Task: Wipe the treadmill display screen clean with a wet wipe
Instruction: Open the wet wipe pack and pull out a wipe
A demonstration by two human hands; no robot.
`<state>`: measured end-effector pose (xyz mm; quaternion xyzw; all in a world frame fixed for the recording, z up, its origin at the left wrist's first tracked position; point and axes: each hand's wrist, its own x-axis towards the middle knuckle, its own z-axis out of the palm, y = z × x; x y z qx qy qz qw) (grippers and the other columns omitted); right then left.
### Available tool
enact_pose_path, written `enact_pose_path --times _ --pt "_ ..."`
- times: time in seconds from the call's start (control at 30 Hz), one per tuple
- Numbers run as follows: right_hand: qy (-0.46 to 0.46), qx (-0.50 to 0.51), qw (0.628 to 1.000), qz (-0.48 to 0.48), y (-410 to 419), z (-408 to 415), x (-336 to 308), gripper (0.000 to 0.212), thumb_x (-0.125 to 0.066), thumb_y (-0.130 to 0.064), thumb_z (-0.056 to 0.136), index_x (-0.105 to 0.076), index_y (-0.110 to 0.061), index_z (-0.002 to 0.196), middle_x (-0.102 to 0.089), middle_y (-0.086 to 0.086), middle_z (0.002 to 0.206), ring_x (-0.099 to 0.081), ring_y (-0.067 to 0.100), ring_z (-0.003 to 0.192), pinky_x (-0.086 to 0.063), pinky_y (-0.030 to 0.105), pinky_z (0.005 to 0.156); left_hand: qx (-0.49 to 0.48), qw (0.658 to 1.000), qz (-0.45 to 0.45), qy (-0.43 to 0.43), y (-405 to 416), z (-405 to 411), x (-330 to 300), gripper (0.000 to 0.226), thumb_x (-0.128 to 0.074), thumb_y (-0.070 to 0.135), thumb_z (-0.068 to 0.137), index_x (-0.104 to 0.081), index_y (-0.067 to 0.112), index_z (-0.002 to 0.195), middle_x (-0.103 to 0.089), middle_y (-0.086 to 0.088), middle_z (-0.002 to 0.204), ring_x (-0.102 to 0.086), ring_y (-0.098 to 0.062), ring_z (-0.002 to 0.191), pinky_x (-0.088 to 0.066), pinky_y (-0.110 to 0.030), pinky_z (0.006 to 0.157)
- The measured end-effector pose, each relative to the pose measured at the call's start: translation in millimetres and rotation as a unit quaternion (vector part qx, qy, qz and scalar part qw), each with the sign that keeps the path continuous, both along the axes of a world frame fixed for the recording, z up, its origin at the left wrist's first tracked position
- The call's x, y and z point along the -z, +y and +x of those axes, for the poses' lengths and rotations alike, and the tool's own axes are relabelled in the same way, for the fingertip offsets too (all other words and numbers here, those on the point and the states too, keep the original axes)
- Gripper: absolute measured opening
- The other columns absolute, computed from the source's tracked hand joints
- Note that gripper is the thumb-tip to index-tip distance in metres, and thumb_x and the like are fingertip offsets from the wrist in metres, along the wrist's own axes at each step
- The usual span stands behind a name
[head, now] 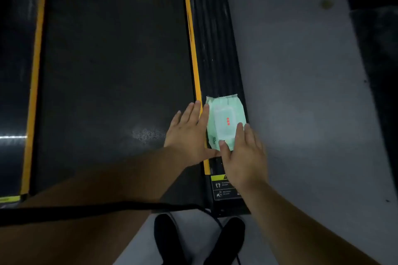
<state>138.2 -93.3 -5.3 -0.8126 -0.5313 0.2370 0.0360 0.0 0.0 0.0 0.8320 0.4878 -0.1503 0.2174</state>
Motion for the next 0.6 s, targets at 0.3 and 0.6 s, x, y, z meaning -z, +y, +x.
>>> enact_pose_path --times 0.3,0.6 --pt "-0.03 0.03 0.997 0.071 44 3 53 0.072 -0.058 -0.051 0.089 -0.041 -0.007 0.143 -0.052 0.012 0.132 -0.048 0.028 0.117 -0.043 0.042 0.092 0.029 1.0 -0.001 -0.003 21 18 57 0.118 -0.052 0.072 0.087 0.016 0.012 0.162 0.019 -0.005 0.172 0.018 -0.016 0.157 0.002 -0.045 0.129" --pt "-0.081 0.075 0.99 0.085 69 -2 65 0.067 -0.065 -0.054 0.076 -0.051 -0.008 0.122 -0.053 0.011 0.11 -0.051 0.028 0.094 -0.042 0.037 0.071 0.034 0.999 -0.002 -0.02 34 22 79 0.115 -0.055 0.065 0.088 0.016 0.014 0.162 0.019 -0.003 0.172 0.018 -0.014 0.157 0.003 -0.043 0.129"
